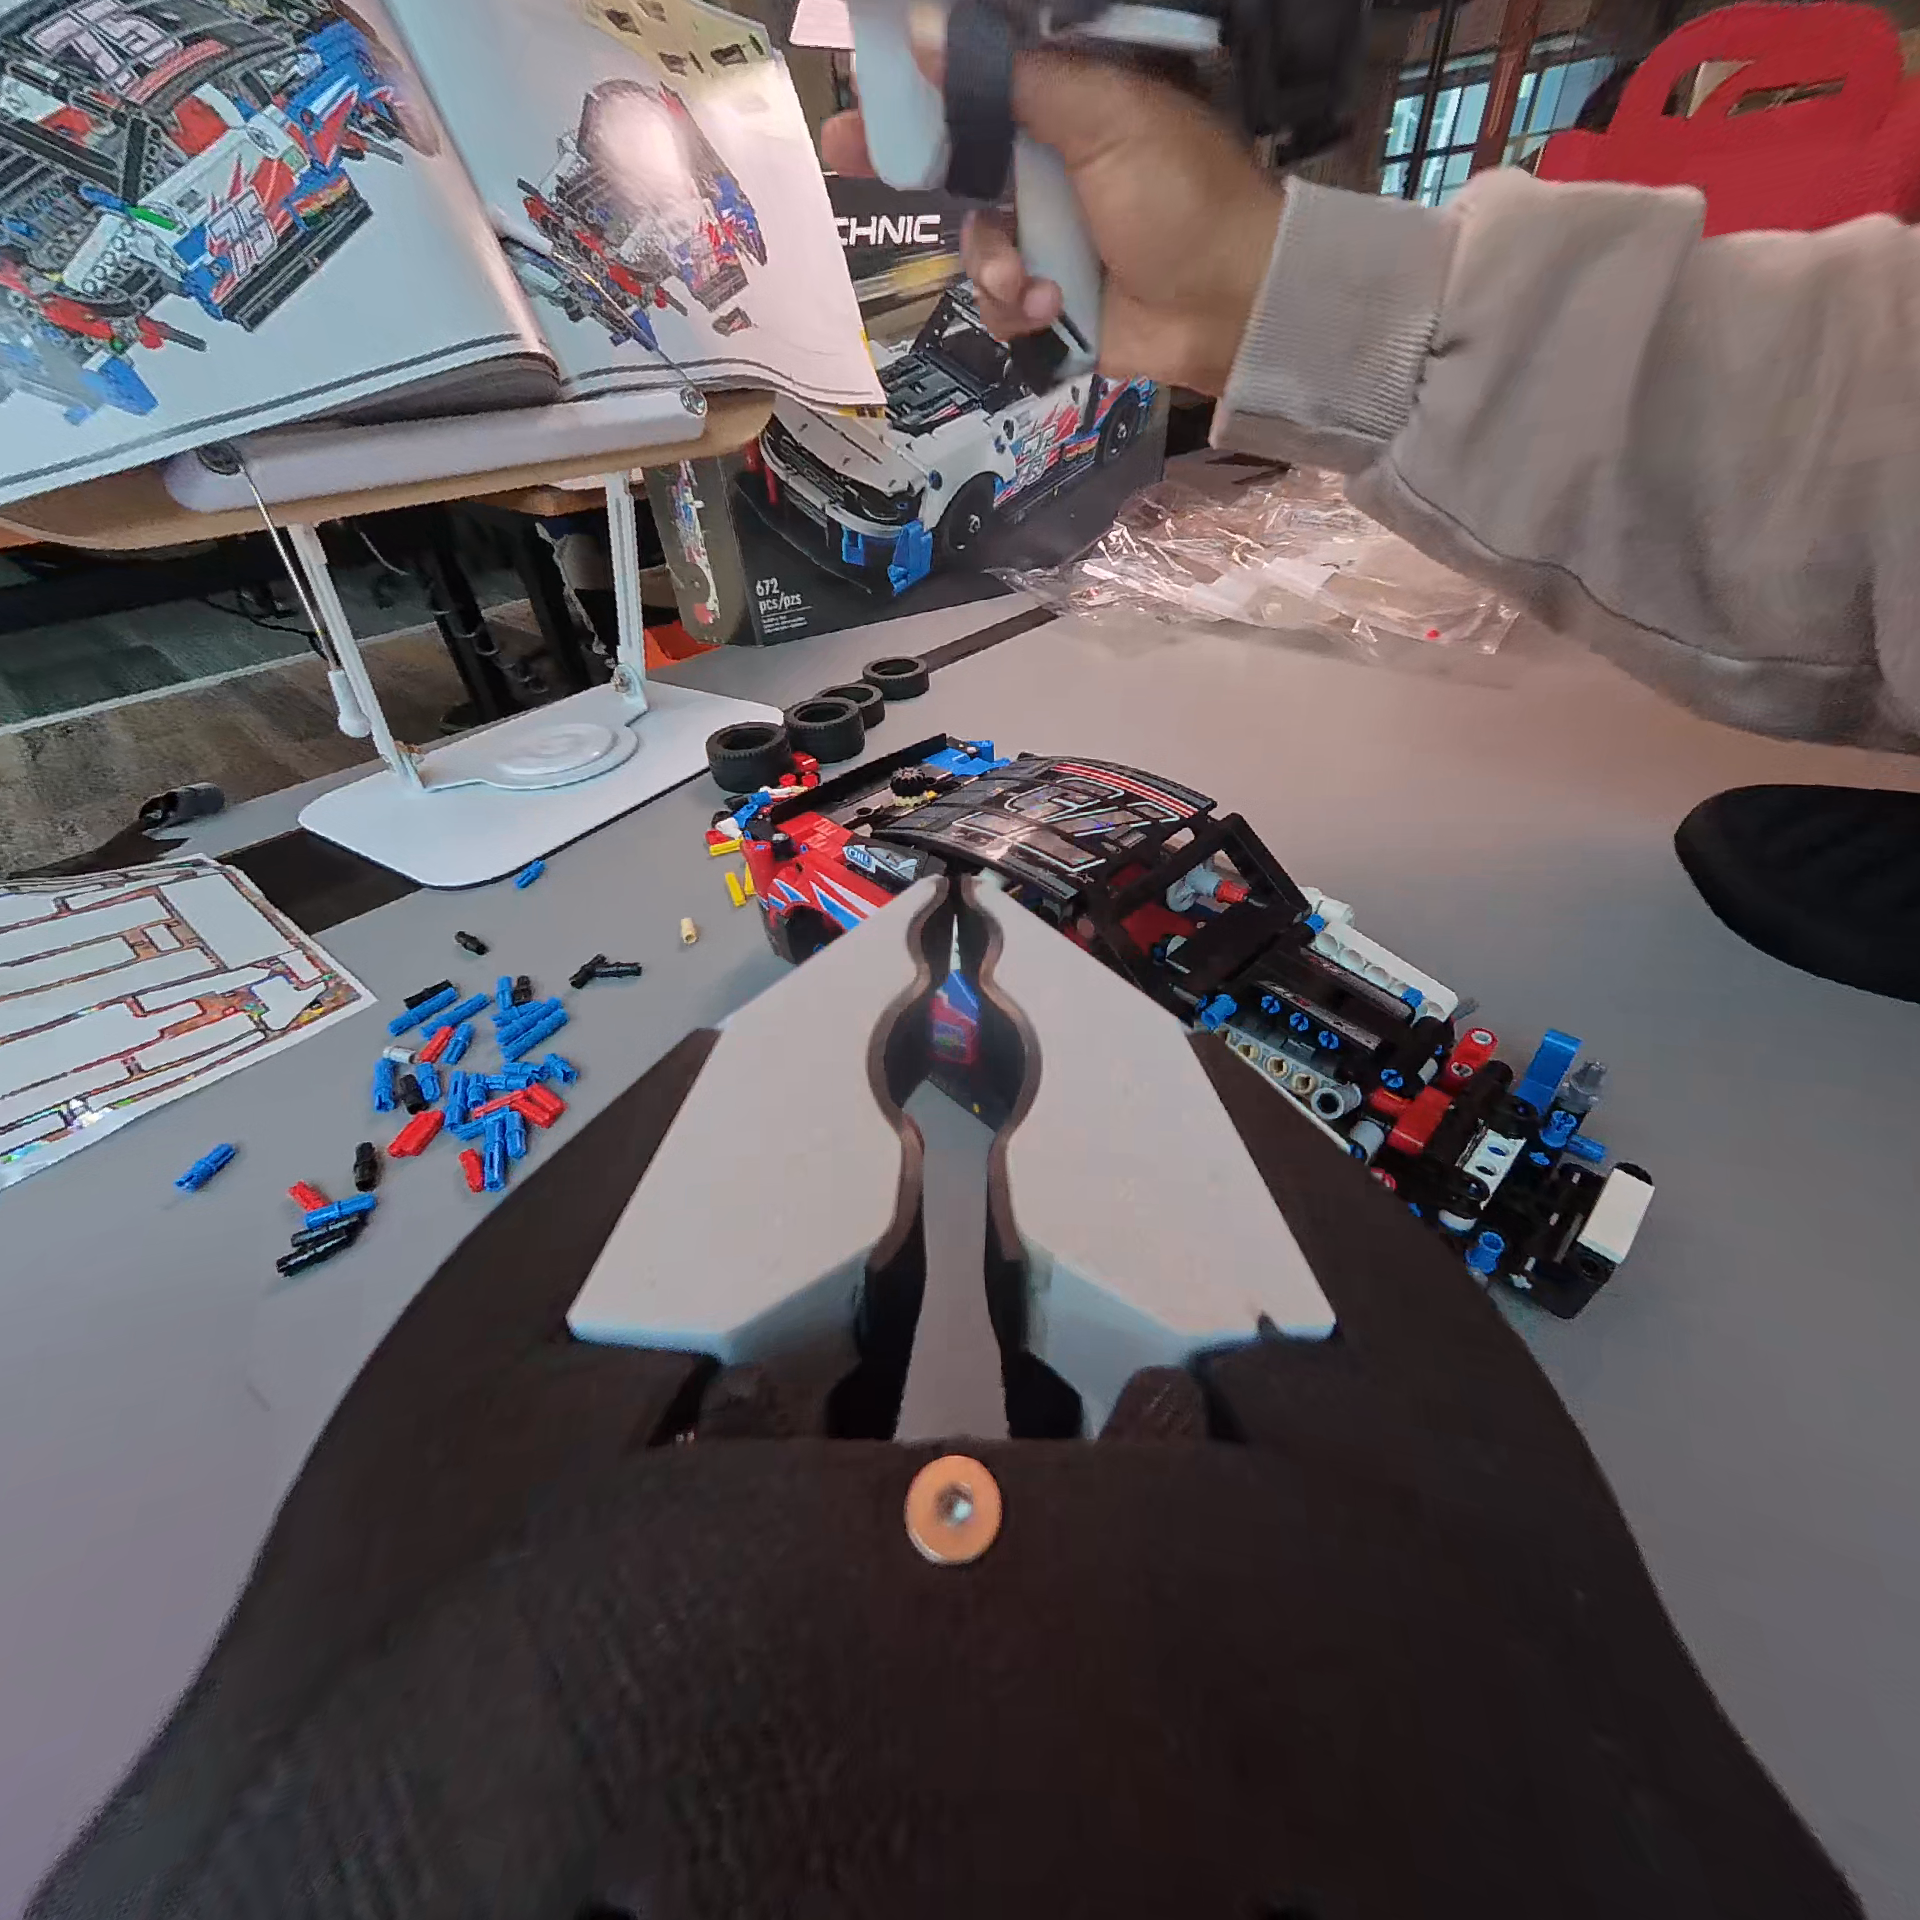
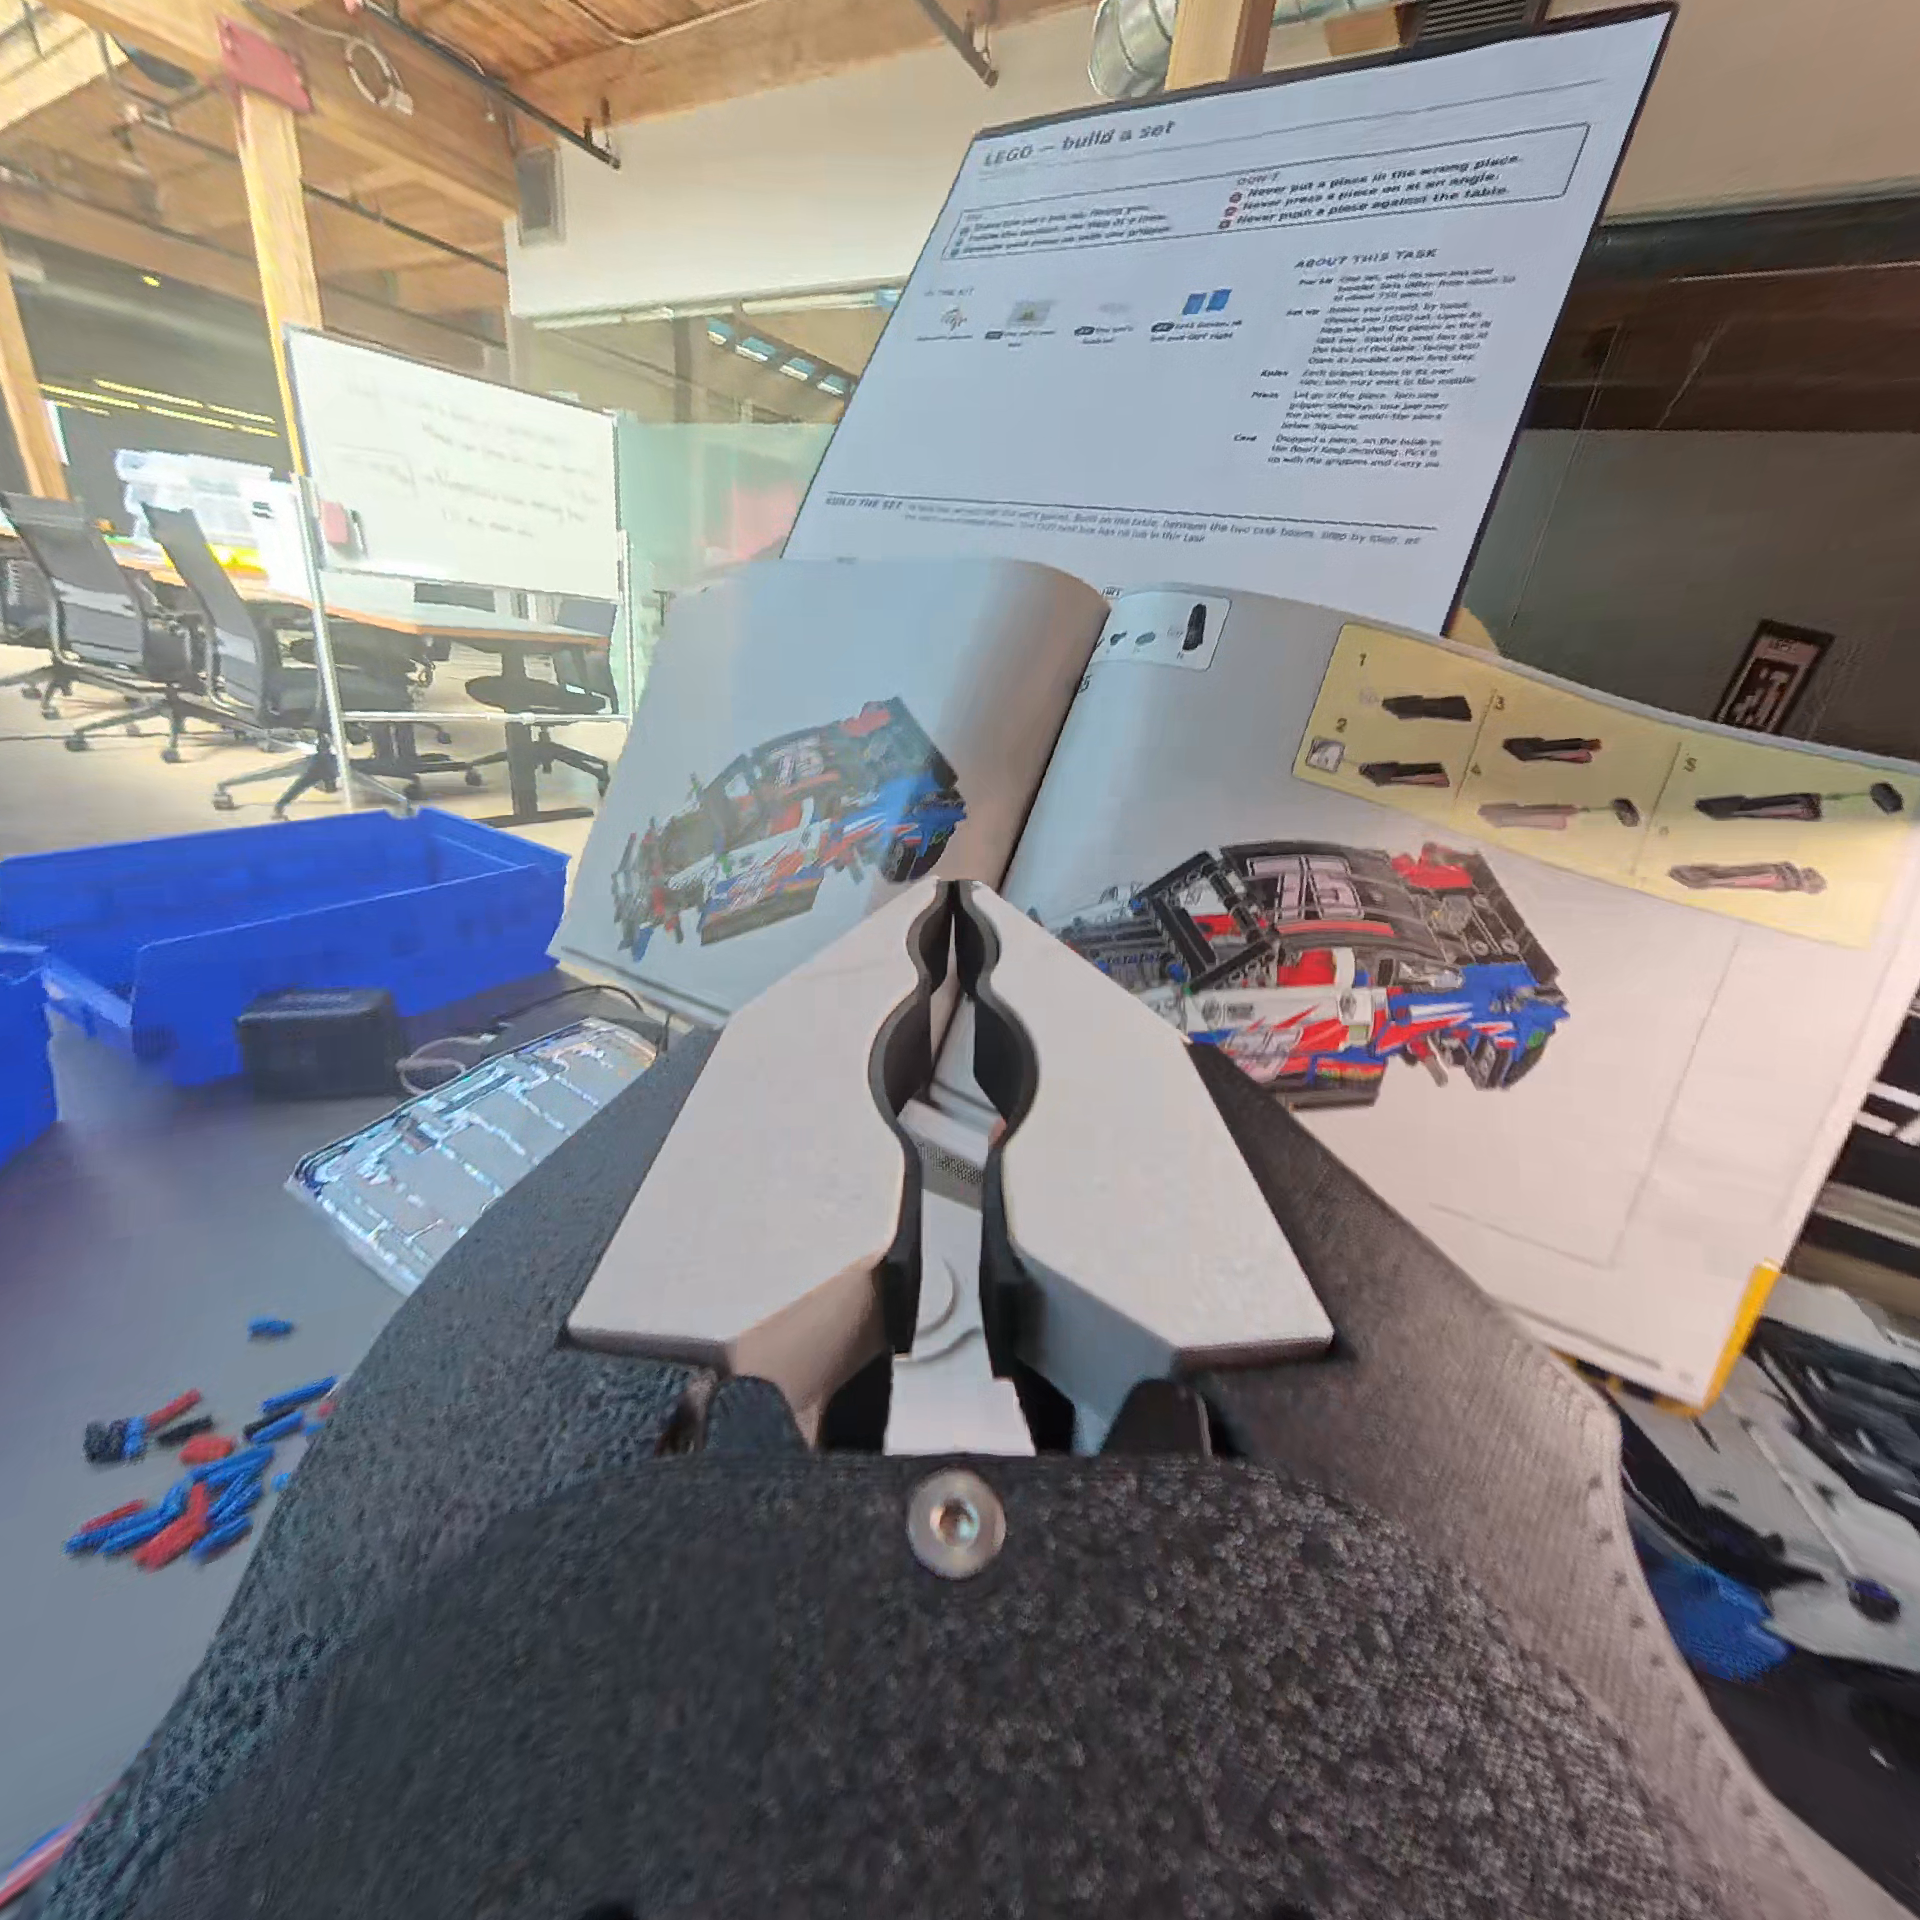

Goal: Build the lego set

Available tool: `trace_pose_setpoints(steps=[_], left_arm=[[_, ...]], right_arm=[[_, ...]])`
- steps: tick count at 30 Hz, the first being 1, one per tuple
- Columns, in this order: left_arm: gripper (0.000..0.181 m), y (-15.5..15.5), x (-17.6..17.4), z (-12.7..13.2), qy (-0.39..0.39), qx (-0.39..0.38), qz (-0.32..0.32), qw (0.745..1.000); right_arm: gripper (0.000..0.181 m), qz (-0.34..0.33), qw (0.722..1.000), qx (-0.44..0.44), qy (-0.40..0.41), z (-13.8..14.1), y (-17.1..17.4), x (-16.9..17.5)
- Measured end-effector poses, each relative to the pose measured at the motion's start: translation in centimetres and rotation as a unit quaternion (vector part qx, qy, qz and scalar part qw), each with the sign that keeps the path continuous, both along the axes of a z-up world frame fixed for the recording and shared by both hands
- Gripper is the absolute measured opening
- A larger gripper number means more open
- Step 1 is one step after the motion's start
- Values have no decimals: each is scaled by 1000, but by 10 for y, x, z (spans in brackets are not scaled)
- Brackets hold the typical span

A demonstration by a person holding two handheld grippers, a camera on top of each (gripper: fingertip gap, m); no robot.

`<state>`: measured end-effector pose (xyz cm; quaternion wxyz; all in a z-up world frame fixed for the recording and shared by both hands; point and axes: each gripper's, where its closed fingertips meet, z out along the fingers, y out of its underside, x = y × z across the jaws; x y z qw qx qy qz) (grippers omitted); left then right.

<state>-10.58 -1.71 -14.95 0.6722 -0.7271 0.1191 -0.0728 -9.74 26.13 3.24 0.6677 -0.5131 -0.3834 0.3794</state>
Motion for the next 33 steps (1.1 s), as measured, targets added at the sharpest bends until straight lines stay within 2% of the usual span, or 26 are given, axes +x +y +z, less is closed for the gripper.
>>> trace_pose_setpoints(steps=[6,12,17,25,33], left_arm=[[0,1,1,-3,11,-5,-4,1000],[0,2,-3,-5,-11,-13,-2,1000],[0,-1,-1,2,-16,-5,-3,1000],[0,-2,-5,4,-6,-2,6,1000],[0,-2,-12,5,-18,0,16,1000]], right_arm=[[0,-35,999,-6,-15,23,68,-66],[0,-37,999,10,-24,40,87,-98],[0,-44,997,26,-51,44,91,-112],[0,-78,991,27,-103,36,100,-119],[0,-78,992,32,-99,36,104,-113]])
